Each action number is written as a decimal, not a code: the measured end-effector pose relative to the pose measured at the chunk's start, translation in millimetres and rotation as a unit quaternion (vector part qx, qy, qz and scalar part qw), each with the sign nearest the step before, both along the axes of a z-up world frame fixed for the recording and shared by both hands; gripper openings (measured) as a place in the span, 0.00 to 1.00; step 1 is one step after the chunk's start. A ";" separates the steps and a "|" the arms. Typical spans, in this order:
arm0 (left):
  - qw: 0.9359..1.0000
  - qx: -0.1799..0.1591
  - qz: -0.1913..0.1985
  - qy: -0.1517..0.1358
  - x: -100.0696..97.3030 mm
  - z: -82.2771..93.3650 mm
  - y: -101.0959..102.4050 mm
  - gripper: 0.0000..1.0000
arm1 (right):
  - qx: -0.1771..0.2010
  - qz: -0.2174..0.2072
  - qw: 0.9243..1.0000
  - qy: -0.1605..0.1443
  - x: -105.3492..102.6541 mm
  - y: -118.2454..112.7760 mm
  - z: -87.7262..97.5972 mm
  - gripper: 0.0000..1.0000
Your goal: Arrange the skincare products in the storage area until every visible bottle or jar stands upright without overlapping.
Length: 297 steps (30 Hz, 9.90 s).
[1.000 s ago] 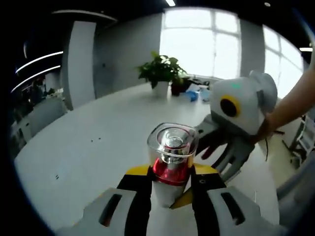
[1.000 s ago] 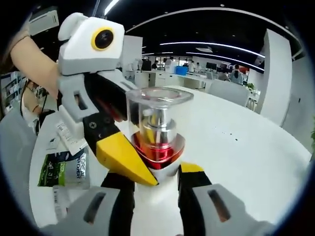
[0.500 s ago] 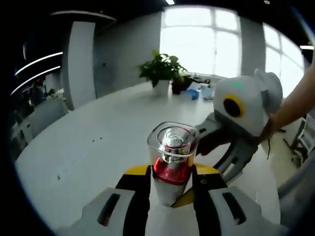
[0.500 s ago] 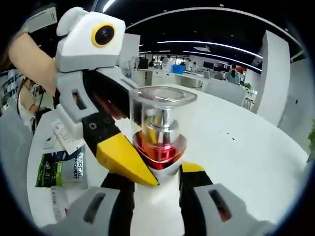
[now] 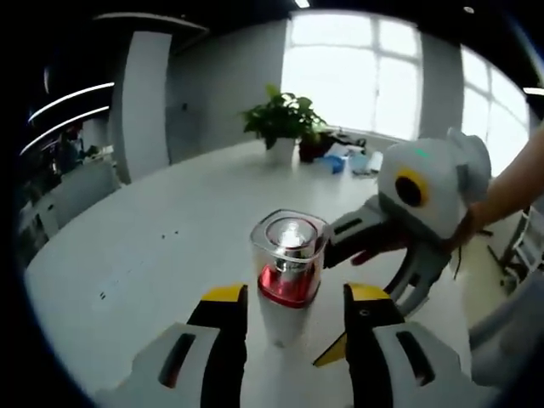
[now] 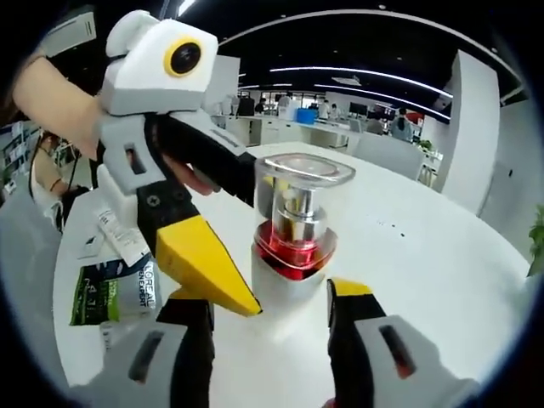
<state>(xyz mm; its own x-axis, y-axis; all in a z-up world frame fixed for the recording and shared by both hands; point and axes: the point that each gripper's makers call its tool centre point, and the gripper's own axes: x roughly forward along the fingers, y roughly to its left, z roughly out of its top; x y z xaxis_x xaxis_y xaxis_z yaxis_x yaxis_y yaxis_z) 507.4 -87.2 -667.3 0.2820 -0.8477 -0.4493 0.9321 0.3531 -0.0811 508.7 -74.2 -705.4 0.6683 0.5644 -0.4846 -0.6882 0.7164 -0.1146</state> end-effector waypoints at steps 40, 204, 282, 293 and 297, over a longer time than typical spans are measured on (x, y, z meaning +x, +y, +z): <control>0.983 -0.039 0.172 0.058 -91.2 10.4 146.0 0.97 | 0.118 -0.064 0.991 0.009 -101.4 21.6 51.5 1.00; 0.951 0.292 0.028 0.103 -103.7 -81.8 256.8 0.24 | 0.125 -0.115 0.985 0.011 -195.7 37.0 45.8 0.88; 0.954 -0.224 -0.072 0.184 -223.6 154.8 134.7 0.29 | 0.404 0.113 0.907 0.039 -203.6 147.8 220.4 0.33; 0.981 -0.180 0.043 0.062 -196.7 167.2 133.4 0.25 | 0.341 -0.004 0.939 -0.037 -175.5 130.5 230.9 0.33; 0.988 -0.125 0.090 0.002 -188.9 155.8 131.1 0.22 | 0.302 -0.042 0.951 -0.057 -167.6 127.5 224.7 0.33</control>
